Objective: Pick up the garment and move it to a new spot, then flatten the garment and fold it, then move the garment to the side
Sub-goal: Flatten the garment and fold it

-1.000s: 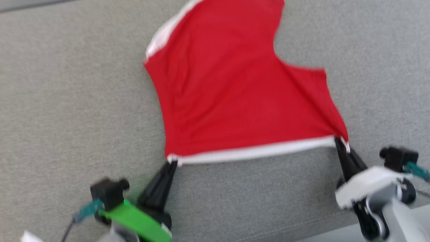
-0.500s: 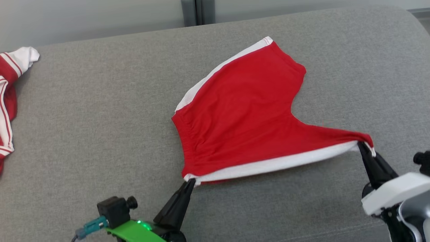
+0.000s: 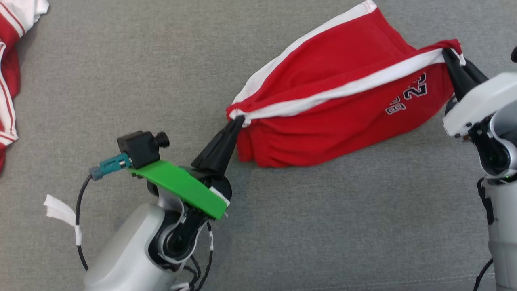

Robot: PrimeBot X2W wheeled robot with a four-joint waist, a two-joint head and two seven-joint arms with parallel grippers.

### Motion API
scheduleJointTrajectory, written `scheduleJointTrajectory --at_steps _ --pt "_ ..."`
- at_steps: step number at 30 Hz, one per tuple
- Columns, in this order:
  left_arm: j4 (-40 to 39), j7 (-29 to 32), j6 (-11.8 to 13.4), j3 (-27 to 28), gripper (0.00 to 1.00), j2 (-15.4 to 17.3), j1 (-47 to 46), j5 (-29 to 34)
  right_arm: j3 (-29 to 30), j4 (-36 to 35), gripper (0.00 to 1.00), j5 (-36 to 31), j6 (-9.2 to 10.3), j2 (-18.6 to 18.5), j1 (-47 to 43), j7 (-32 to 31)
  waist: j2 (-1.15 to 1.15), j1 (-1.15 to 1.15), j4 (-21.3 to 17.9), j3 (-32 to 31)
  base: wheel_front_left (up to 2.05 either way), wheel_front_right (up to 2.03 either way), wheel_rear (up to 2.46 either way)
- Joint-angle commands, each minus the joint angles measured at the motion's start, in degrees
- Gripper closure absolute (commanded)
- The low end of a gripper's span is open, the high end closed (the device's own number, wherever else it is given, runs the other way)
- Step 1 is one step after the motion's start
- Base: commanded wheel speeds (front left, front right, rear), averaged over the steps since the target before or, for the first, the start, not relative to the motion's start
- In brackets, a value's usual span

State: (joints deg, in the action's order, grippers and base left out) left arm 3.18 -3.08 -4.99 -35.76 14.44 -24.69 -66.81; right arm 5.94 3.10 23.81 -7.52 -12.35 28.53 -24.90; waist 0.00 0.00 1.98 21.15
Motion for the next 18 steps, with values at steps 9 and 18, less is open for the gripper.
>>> scheduleJointTrajectory --at_steps 9,18 --pt "10.55 0.62 -0.61 0.20 1.00 -5.60 -10.17 -0.22 -1.10 13.99 1.00 -5.85 0.07 -0.38 14.70 0.09 0.00 0.00 7.11 7.06 0.00 0.00 0.00" --pt "16.11 -0.65 -1.23 -0.71 0.53 -8.86 -14.22 -0.36 0.64 23.93 0.88 -11.24 0.07 0.58 21.49 6.18 0.00 0.00 8.36 8.27 0.00 0.00 0.00"
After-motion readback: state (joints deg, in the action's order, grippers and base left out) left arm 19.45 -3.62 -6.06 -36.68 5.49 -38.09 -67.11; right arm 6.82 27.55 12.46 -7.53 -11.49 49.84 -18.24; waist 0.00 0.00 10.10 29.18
